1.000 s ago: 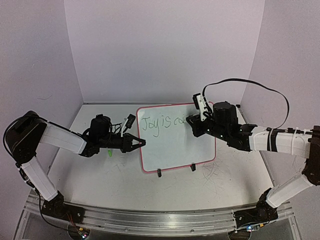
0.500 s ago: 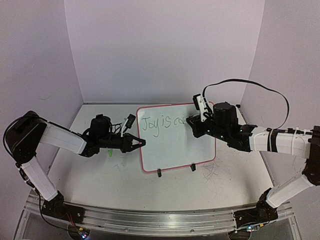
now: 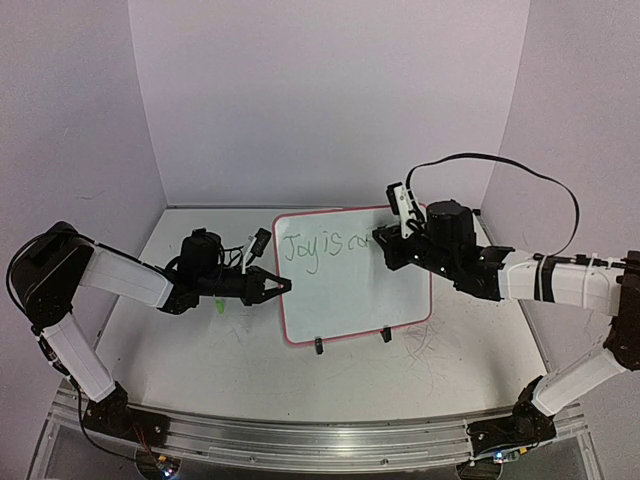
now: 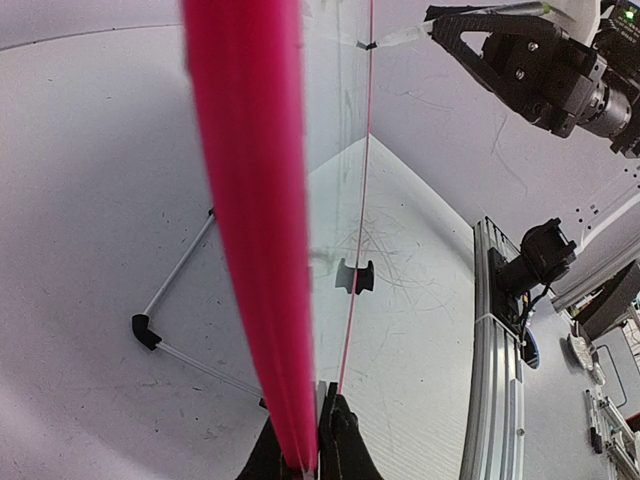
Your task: Write a sentence on the whiteboard
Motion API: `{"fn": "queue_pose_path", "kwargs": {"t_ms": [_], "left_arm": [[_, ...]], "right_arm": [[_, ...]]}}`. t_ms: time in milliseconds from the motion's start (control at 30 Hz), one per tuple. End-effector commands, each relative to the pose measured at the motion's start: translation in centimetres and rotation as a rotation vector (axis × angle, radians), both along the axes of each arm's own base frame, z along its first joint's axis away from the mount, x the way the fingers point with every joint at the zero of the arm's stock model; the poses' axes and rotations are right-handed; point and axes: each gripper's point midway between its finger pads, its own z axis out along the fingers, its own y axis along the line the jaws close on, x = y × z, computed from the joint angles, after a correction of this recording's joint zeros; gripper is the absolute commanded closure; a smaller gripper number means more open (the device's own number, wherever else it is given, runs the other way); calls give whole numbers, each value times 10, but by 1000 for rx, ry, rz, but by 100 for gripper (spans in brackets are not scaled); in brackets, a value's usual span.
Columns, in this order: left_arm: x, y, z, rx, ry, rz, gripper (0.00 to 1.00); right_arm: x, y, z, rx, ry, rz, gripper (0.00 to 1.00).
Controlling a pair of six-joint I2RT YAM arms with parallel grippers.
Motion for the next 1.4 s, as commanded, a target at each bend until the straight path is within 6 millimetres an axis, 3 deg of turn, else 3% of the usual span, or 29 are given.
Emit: {"fn": "queue_pose_path", "kwargs": {"t_ms": [0, 467, 1367], "left_arm": [[35, 23, -30, 139, -29, 197, 100], [34, 24, -31, 142, -31, 201, 100], [32, 26, -33, 142, -20, 200, 100]], "right_arm": [[16, -2, 23, 37, -58, -54, 100], [14, -17, 25, 32, -71, -117, 100], [-1, -21, -17, 9, 39, -88, 100]]}}
